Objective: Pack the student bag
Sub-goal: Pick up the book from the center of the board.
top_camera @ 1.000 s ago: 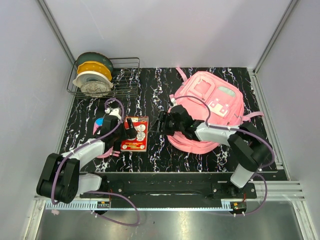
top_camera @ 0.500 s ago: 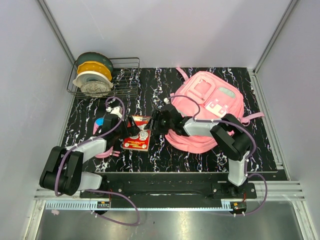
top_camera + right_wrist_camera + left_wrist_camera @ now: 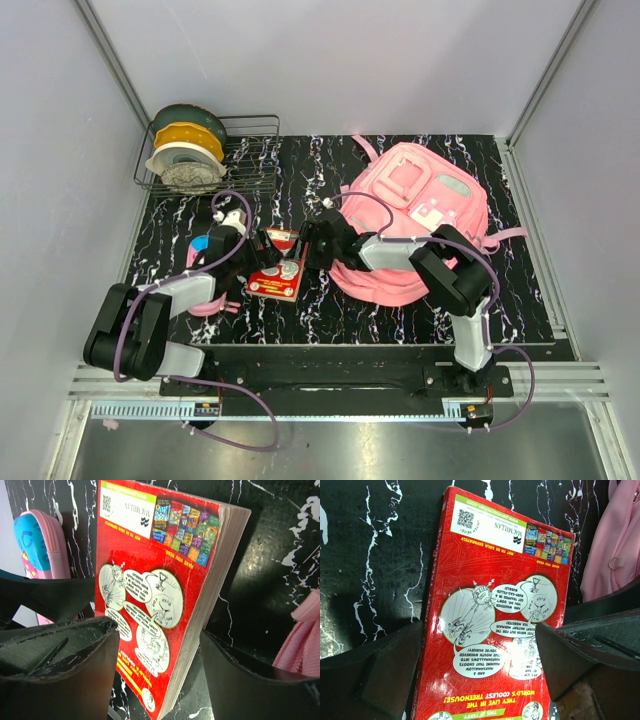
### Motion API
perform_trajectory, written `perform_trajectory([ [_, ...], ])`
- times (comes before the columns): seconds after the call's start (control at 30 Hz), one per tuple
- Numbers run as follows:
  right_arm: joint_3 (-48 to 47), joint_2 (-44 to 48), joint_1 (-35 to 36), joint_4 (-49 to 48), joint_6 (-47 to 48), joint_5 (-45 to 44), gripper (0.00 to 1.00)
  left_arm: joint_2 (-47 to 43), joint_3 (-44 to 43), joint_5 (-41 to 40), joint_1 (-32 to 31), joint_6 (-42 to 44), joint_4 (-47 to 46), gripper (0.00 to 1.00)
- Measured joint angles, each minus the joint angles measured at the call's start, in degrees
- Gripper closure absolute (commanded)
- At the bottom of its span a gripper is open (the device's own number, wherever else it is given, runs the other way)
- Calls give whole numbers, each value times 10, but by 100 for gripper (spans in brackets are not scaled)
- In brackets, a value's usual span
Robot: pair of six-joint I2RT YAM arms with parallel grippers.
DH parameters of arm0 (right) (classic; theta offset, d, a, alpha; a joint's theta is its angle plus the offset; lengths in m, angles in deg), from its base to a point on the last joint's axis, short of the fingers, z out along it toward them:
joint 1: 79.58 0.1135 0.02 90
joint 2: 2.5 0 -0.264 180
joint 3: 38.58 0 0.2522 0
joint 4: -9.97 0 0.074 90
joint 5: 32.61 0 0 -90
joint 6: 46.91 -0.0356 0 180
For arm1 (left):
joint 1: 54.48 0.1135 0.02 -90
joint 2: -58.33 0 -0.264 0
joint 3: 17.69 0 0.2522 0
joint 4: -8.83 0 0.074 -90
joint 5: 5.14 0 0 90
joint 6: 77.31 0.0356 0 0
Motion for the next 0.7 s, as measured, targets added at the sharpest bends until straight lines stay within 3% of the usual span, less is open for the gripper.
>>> perform_trajectory([
  [0.13,-2,-2,0,0,-3,-5,30,7,-9,-15,0,0,3,1],
  [0.3,-5,-2,4,2,-7,-23,20,10,-19,-31,-1,1,19,1],
  [0.43,-12,-2,7,9,-6,-33,19,29,-38,-39,0,1,26,1],
  [0.63,-19,-5,7,19,0,-32,26,59,-50,-6,1,2,-8,2],
  [0.7,-20,-6,6,20,1,-30,31,66,-44,5,3,2,-31,10],
])
